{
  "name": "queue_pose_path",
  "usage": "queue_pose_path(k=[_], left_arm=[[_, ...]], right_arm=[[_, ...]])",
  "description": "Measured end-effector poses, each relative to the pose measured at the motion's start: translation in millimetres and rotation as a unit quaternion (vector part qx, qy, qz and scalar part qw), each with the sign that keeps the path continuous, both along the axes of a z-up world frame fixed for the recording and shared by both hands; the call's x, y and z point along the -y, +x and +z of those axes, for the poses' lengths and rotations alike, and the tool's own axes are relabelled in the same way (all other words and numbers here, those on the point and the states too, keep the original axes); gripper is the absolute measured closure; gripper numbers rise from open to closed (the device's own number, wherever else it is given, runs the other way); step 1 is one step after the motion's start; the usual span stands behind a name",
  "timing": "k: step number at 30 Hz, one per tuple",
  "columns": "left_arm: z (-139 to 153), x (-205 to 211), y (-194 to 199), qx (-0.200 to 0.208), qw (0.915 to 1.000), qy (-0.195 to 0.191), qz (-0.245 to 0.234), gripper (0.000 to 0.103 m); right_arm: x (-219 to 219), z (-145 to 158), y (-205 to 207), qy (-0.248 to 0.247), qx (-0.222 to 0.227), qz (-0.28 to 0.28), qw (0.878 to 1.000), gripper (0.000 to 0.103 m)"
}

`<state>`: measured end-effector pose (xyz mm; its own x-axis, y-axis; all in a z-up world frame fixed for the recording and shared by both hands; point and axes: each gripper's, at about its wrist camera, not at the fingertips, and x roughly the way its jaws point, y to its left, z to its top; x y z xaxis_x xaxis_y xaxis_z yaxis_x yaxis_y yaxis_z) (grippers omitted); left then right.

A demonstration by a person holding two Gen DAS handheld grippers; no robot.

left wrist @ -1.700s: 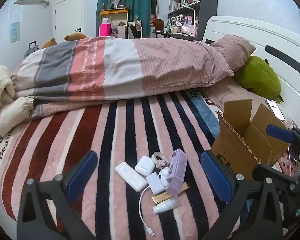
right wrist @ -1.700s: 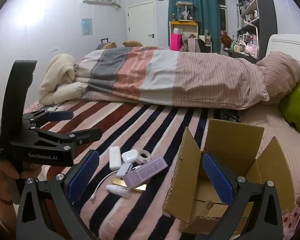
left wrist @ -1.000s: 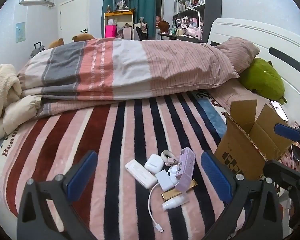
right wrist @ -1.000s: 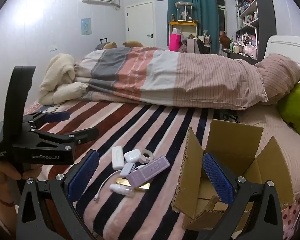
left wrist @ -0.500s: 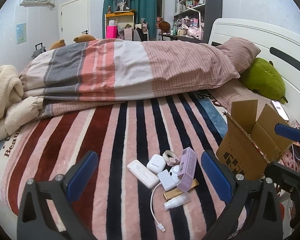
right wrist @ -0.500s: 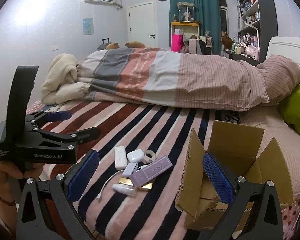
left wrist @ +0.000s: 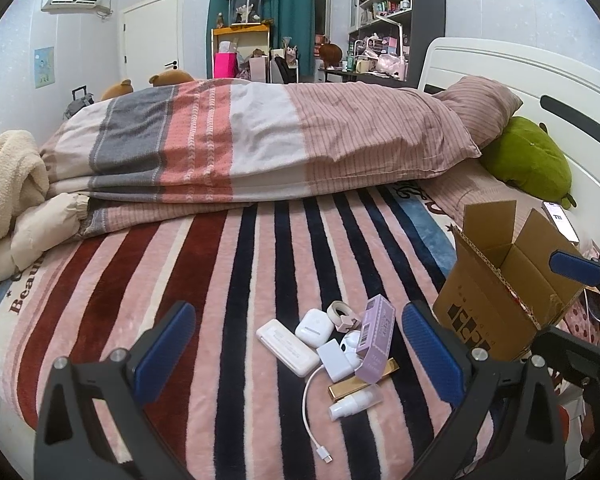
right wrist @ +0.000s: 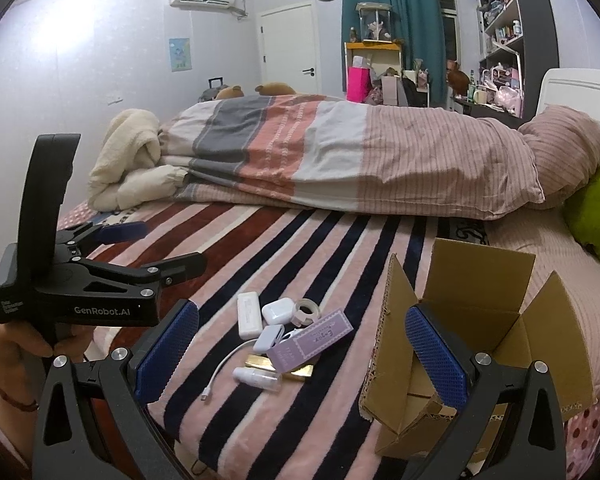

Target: Organize rigid objects

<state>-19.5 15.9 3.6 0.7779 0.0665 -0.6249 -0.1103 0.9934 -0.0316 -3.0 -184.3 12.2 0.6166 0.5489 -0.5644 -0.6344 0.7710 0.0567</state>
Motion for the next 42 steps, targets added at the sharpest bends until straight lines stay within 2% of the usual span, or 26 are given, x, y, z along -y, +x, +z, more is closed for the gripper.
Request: queue_pose_path(k=[28, 33, 35, 38, 39, 42], left_arm=[[0.5, -2.1, -0.5, 0.001, 1.0000, -0.003, -0.003, 0.000], [1.0, -14.3, -7.1, 0.005, 0.9999, -0.011, -0.005, 0.000], [-0.3, -24.1, -9.4, 0.007, 0.9999, -0.012, -0.001, 0.000], [-8.7, -40.1, -8.3, 0.003, 0.9999, -0.002, 0.011, 0.000], [-13.0, -45.4, -8.0, -0.001, 0.9999, 0.003, 0.014, 0.000], [-29.8, -57.6, -5.8, -0.021, 0.9997, 0.006, 0.013, 0.000]], right_arm=[[4.2, -1.0, -2.3, 0.007, 0.000, -0.003, 1.000, 0.000], [0.9, 2.1, -8.5, 0.009, 0.017, -0.005, 1.000, 0.000], [-8.7, 5.1, -15.1, 0.008, 0.030, 0.008, 0.999, 0.003], [-33.2, 0.7, -28.0, 0.001, 0.043, 0.039, 0.998, 0.018], [-43.3, -6.5, -31.0, 0.000, 0.038, 0.058, 0.998, 0.023], [-60.2, -34.8, -32.7, 0.002, 0.008, 0.086, 0.996, 0.024]])
